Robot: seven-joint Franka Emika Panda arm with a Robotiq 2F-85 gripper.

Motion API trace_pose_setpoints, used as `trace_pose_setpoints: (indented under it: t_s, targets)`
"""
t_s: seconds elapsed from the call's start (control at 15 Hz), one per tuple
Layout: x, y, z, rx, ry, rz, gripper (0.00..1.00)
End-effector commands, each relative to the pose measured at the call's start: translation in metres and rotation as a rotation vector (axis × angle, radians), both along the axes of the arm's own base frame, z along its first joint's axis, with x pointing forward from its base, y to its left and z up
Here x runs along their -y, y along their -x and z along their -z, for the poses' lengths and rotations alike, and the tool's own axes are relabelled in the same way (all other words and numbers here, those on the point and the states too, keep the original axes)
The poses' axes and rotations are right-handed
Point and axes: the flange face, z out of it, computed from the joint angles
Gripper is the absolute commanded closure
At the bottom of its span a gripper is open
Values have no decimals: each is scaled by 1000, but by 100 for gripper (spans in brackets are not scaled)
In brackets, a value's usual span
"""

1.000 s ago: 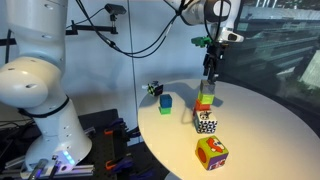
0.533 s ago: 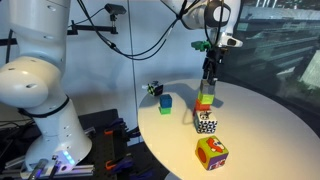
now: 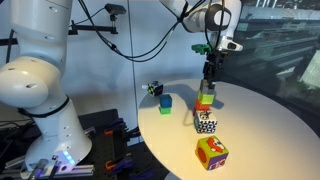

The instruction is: Pick up the gray block and put it on the table

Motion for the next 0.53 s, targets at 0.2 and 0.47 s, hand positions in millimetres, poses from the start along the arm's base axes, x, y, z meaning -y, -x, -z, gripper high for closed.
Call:
trace_pose_setpoints:
  t_s: [0.2,0.47]
  targets:
    - [2,3,-14,-3,8,13,66]
    - [8,11,-35,-1,-2,15,71]
